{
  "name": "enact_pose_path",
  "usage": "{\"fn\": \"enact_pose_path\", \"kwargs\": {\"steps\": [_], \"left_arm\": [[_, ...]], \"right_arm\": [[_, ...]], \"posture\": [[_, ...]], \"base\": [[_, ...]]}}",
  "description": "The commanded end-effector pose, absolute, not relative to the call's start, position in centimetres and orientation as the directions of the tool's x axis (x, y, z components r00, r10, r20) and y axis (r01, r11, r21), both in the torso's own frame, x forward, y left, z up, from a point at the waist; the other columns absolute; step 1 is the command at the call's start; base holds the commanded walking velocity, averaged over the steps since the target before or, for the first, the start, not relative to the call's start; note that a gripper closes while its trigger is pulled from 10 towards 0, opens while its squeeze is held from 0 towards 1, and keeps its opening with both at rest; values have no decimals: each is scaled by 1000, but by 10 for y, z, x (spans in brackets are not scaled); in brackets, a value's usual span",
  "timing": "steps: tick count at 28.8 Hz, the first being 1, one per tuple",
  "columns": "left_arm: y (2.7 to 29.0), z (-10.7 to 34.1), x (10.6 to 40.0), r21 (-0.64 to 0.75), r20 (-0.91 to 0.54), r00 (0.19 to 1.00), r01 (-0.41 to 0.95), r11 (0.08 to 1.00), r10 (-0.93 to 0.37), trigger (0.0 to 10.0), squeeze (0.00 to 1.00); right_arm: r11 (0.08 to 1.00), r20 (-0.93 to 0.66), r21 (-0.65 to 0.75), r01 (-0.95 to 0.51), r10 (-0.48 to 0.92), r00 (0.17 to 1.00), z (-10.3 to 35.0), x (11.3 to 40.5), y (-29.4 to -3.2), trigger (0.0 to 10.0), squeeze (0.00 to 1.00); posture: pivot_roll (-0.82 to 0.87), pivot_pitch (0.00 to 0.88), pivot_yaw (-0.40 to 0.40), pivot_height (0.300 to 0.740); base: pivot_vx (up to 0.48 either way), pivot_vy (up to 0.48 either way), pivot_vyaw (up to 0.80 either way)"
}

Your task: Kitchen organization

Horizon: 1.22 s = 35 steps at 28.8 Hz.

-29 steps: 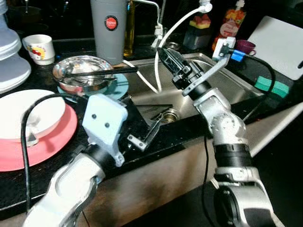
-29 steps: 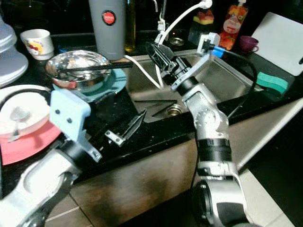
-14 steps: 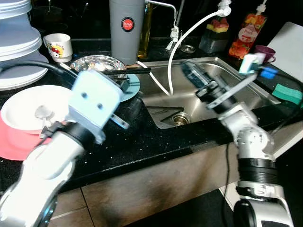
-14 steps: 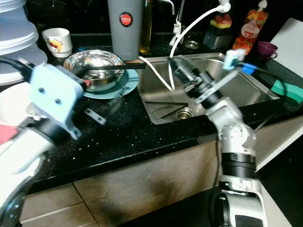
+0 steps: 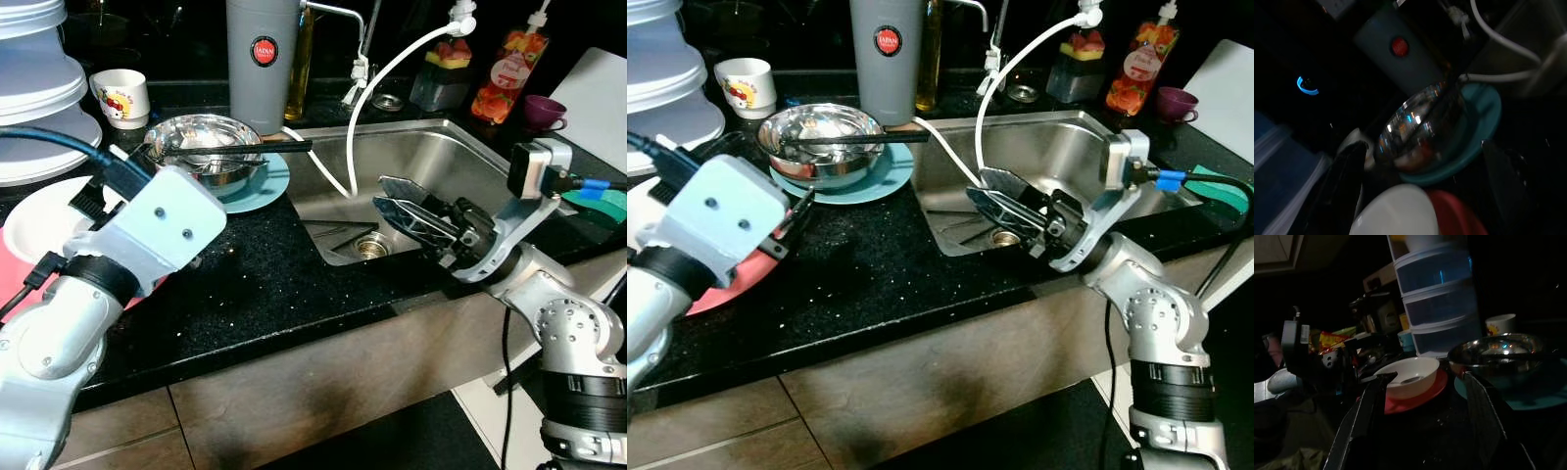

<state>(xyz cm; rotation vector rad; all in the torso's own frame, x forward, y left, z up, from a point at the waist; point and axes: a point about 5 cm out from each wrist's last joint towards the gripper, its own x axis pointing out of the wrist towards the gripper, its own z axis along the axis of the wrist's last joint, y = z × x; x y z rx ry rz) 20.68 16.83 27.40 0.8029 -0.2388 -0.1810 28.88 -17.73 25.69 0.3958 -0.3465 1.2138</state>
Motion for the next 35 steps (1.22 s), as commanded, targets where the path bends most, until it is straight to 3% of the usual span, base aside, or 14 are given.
{"fn": "enact_pose_path", "kwargs": {"steps": [1,8,12,17,20,26,35], "left_arm": [[169,278,201,745,148,953,68,664,-263,10000,0],[177,282,191,783,68,944,151,603,-324,10000,0],[182,296,189,778,69,930,177,603,-362,10000,0],[184,303,188,741,103,923,179,648,-372,10000,0],[178,306,189,698,115,894,237,676,-432,10000,0],[170,304,184,675,35,829,392,624,-558,10000,0],[181,300,183,738,-28,870,349,577,-492,10000,0]], "right_arm": [[285,446,105,-953,843,301,257,285,-181,10000,0],[240,374,122,-963,888,268,249,277,-182,10000,0],[352,303,126,-927,876,374,242,291,-182,10000,0],[383,359,142,-913,840,408,244,298,-179,10000,0],[344,373,153,-926,848,377,242,294,-174,10000,0],[309,382,170,-936,855,351,240,290,-170,10000,0],[348,379,189,-918,837,395,236,292,-172,10000,0]], "posture": [[266,0,-73,740],[267,0,-85,740],[286,0,-93,740],[289,0,-95,740],[289,0,-95,740],[279,0,-95,740],[265,0,-84,740]], "base": [[0,0,0],[0,0,0],[0,0,0],[0,0,0],[0,0,767],[0,0,794],[0,0,792]]}}
